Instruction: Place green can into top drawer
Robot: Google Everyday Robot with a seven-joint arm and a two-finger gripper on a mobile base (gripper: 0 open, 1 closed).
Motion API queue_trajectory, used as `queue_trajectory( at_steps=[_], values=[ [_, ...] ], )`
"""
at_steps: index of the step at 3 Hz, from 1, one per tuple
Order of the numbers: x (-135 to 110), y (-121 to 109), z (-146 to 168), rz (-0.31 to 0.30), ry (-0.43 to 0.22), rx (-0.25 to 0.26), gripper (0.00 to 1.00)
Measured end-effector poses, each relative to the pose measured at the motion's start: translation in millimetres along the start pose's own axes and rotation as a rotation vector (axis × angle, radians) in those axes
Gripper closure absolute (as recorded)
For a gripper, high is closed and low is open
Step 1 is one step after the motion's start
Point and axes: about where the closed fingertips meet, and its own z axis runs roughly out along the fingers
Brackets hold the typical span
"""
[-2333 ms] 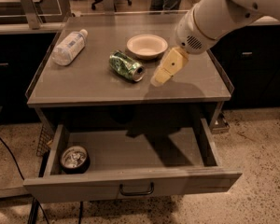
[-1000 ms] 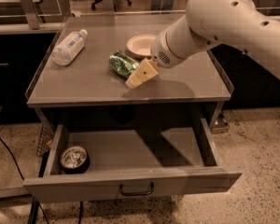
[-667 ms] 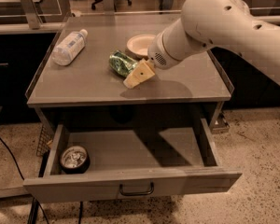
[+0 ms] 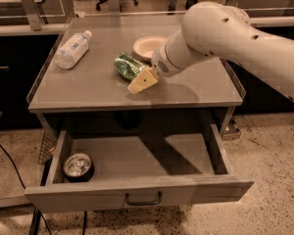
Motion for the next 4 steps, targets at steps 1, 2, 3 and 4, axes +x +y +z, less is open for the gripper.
queue_trajectory(
  at_steps=[1,2,3,4],
  values=[
    [2,-5,15,0.027,0.002,0.007,0.23],
    [0,-8,23,0.046,-0.002,0.010,0.23],
    [-3,-12,26,0.061,-0.009,0.017,0.42],
    [-4,-12,26,0.062,-0.009,0.018,0.65]
  ],
)
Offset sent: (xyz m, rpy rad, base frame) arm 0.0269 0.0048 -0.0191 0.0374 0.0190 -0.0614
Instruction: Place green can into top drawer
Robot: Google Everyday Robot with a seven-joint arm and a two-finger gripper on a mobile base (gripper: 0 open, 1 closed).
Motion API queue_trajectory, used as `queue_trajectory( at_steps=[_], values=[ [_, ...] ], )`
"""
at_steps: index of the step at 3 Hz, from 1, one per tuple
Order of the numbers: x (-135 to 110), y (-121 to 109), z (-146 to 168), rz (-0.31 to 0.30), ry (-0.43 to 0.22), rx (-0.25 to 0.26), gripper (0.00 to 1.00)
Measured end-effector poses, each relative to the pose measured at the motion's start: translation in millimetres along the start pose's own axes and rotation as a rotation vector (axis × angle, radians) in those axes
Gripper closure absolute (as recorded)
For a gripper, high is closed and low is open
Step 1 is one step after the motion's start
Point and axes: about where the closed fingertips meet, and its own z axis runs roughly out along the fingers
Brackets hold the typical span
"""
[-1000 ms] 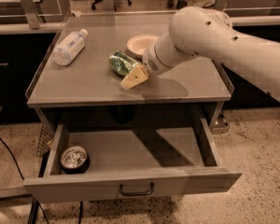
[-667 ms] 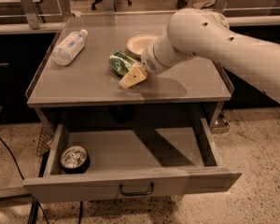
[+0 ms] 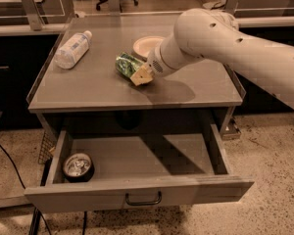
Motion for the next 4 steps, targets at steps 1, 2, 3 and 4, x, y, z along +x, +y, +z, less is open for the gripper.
queue_trajectory(
  at_steps=[1,2,3,4],
  values=[
    [0,0,0,0.000,0.000,0.000,0.89],
    [1,0,-3,-0.017,-0.008,-0.023,1.00],
    [4,0,-20,-0.057,-0.032,-0.085,1.00],
    [15,7,-48,-0.103,-0.066,-0.163,1.00]
  ],
)
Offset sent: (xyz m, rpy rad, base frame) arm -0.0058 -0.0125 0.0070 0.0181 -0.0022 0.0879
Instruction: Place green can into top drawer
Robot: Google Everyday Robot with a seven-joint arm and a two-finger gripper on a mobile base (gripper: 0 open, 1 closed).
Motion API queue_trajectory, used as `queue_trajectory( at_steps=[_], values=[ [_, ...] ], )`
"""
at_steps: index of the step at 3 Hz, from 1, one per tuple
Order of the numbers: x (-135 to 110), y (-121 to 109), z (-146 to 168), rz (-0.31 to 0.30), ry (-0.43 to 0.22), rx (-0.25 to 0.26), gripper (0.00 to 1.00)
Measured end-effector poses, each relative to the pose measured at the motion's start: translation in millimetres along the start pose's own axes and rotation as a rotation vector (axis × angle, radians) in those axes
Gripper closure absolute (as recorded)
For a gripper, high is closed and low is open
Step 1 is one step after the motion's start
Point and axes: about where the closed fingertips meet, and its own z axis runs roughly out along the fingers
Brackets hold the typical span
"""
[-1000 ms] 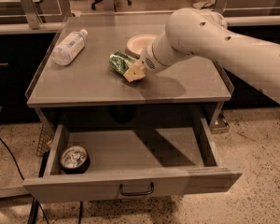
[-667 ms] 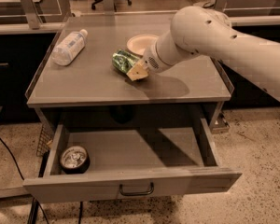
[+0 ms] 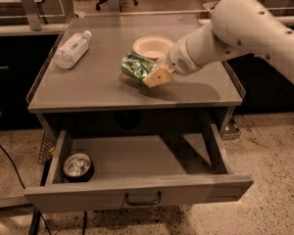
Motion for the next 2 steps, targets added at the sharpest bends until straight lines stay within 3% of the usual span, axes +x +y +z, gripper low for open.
queue_trajectory(
  at_steps=[1,2],
  values=[
    [19.0,21.4,-39.6,-0.038,-0.061,-0.076,1.00],
    [18.9,25.1,-41.3,-0.050,-0.062,-0.083,1.00]
  ],
)
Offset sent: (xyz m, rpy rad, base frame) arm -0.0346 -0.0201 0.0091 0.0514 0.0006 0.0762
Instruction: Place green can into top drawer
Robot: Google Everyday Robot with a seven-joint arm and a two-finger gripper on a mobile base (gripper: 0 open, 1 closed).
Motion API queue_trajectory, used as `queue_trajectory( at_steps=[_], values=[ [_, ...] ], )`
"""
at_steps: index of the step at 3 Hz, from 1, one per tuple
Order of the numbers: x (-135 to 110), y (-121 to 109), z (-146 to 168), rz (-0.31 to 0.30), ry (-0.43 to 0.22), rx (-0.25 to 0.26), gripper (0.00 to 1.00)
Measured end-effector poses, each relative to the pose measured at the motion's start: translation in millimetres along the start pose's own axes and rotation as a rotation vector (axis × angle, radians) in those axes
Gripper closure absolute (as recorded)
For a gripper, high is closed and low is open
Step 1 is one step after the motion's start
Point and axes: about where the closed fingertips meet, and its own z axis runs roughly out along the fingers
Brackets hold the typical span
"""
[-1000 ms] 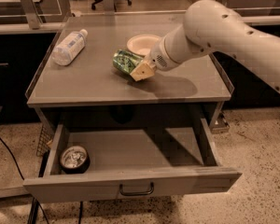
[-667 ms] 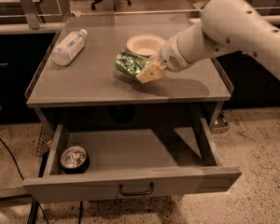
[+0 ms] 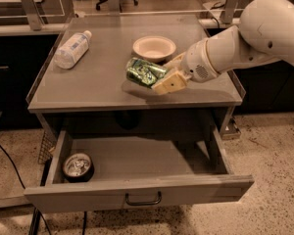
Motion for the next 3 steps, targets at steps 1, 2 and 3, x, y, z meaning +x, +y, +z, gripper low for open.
queue_trajectory(
  at_steps=[1,2,3],
  values=[
    [-2,19,-7,-0.063,-0.005,-0.036,1.00],
    [10,50,-29,-0.139,0.011,-0.092,1.00],
    [23,65,-40,-0.168,0.024,-0.119,1.00]
  ],
)
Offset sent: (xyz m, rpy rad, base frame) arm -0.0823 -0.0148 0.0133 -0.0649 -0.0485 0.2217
